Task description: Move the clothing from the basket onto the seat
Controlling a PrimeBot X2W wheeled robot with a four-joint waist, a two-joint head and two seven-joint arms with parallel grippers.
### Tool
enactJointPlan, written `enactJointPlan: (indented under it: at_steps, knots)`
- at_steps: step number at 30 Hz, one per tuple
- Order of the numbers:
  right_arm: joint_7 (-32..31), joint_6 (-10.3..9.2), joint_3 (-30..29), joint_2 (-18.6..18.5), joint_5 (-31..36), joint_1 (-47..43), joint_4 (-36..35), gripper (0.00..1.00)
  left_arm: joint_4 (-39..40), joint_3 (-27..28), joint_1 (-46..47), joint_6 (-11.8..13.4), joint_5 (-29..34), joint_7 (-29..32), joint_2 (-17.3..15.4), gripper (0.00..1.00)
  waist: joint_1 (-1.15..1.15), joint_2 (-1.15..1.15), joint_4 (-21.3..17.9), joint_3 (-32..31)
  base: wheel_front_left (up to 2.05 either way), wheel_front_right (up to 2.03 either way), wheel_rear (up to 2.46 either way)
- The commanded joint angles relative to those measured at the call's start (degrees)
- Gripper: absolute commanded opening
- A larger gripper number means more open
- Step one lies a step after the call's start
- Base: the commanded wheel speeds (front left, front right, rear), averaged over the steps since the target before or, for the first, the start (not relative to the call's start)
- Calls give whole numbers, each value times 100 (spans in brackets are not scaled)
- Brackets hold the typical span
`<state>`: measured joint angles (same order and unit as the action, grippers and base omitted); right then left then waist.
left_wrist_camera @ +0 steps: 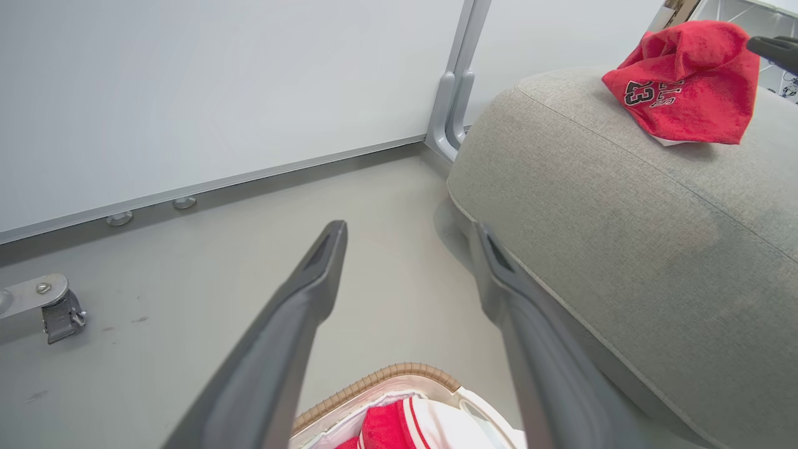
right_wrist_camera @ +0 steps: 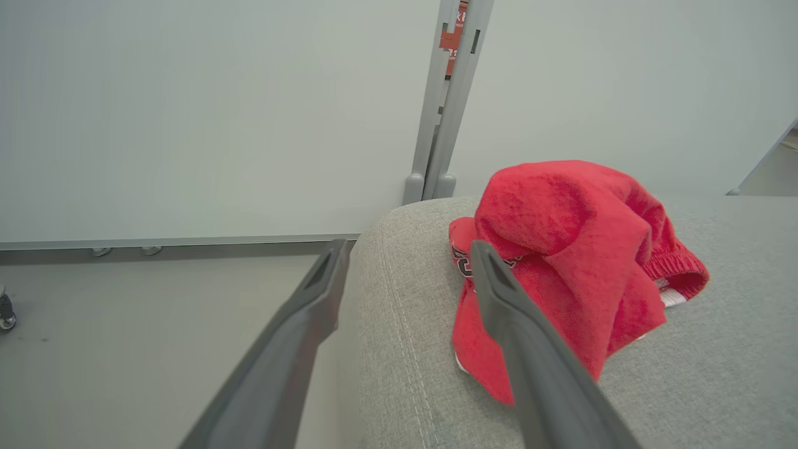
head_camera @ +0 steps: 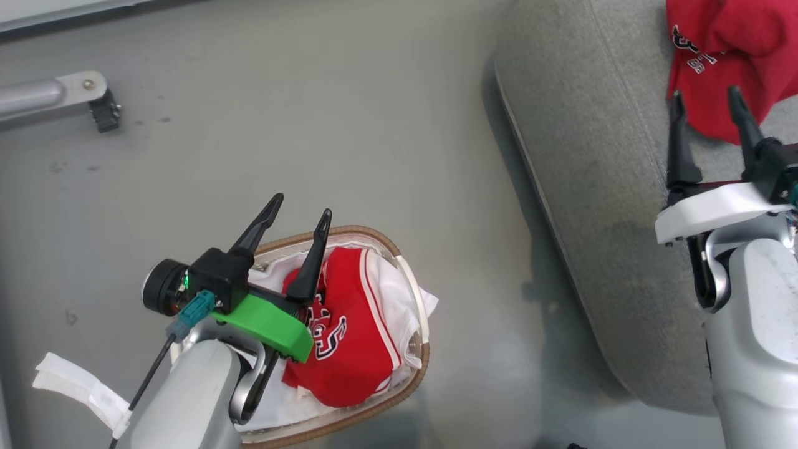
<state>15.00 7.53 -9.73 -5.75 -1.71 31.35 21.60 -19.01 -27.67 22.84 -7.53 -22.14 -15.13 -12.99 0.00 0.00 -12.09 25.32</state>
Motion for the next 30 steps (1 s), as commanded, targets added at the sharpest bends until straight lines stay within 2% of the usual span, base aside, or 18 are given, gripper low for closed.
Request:
enactJointPlan:
  at_steps: [1, 12, 20, 30]
  knots:
    - [27, -8, 90, -39, 3, -134, -40, 100, -25, 92, -138, 8, 59, -2, 47, 100, 0, 0, 288, -284, 0, 0, 0]
    - [27, -8, 479, 118, -90, -602, -69, 100, -160, 1077, -737, 8, 497, -2, 381, 100, 0, 0, 711, -886, 0, 0, 0]
    - [27, -8, 513, 198, -228, -1098, -78, 100, -222, 1728, -1230, 8, 786, -2, 630, 100, 0, 0, 992, -1416, 0, 0, 0]
    - [27, -8, 613, 232, -257, -1629, -120, 100, -107, 2392, -1810, 8, 1100, -2, 820, 100, 0, 0, 1125, -1808, 0, 0, 0]
